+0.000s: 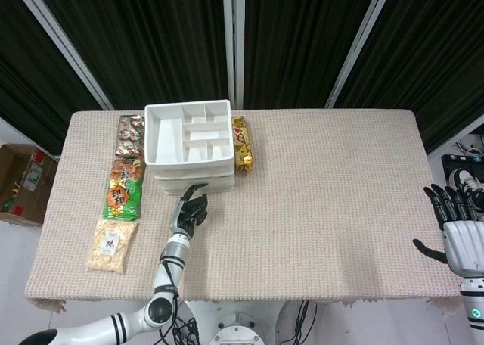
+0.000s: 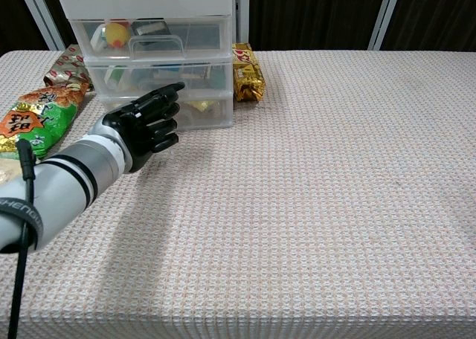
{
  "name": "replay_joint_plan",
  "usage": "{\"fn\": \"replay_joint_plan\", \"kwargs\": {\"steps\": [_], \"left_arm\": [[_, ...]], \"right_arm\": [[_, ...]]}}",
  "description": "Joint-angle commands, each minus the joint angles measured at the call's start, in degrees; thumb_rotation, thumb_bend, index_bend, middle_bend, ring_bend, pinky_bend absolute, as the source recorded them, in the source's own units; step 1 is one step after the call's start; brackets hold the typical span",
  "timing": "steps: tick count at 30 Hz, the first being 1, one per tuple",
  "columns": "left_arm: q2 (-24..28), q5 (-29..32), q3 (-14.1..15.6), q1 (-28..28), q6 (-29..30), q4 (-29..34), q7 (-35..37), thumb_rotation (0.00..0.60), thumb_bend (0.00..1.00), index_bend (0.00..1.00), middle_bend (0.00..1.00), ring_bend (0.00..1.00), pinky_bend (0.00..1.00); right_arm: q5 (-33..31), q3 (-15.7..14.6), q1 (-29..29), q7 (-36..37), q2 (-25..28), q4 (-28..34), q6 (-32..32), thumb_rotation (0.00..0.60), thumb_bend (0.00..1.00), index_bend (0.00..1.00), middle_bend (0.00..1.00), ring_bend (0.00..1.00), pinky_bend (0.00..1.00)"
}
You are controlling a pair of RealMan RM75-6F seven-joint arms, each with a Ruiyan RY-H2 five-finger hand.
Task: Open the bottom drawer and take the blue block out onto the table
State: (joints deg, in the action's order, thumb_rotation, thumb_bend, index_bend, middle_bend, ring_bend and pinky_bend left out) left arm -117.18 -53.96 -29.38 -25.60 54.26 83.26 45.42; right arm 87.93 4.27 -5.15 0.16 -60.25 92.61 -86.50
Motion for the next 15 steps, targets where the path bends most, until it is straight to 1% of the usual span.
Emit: {"fn": "replay_joint_plan", "kwargs": {"steps": [1,5,7,8,11,12,15], "left_arm": [[0.4,-0.4,0.9,0.9,0.0,0.9,0.5,0.600,0.51,0.49,0.85,0.94,1.00],[1.1,-1.6,2.4,2.6,0.9,2.5,1.1,0.600,0.51,0.48,0.85,0.94,1.00],[1.5,-1.8,3.1,3.2,1.2,3.4,0.9,0.600,0.50,0.46,0.85,0.94,1.00],[1.7,-1.9,3.4,3.5,1.3,3.8,0.8,0.600,0.50,0.42,0.84,0.94,1.00],[2.5,-2.5,4.4,4.6,2.4,5.8,0.1,0.600,0.50,0.26,0.83,0.94,1.00],[2.7,-2.9,4.8,4.9,2.8,6.4,0.0,0.600,0.49,0.22,0.82,0.93,1.00],[3.3,-4.6,6.3,6.0,4.3,7.5,-0.6,0.600,0.48,0.16,0.81,0.93,1.00]], "right_arm": [[0.2,-0.1,0.0,-0.2,0.0,0.1,-0.1,0.600,0.05,0.00,0.06,0.00,0.00],[0.5,-0.2,0.1,-0.4,0.0,0.3,-0.3,0.600,0.05,0.00,0.06,0.00,0.00],[0.5,-0.3,0.1,-0.4,-0.1,0.3,-0.2,0.600,0.05,0.00,0.06,0.00,0.00],[0.5,-0.3,0.1,-0.3,-0.1,0.3,-0.2,0.600,0.05,0.00,0.06,0.00,0.00],[0.7,-0.3,0.0,-0.2,-0.2,0.2,-0.1,0.600,0.05,0.00,0.06,0.00,0.00],[0.8,-0.4,0.0,-0.2,-0.2,0.2,-0.1,0.600,0.05,0.00,0.06,0.00,0.00],[1.0,-0.4,0.1,0.0,-0.1,0.2,-0.3,0.600,0.05,0.00,0.06,0.00,0.00]]}}
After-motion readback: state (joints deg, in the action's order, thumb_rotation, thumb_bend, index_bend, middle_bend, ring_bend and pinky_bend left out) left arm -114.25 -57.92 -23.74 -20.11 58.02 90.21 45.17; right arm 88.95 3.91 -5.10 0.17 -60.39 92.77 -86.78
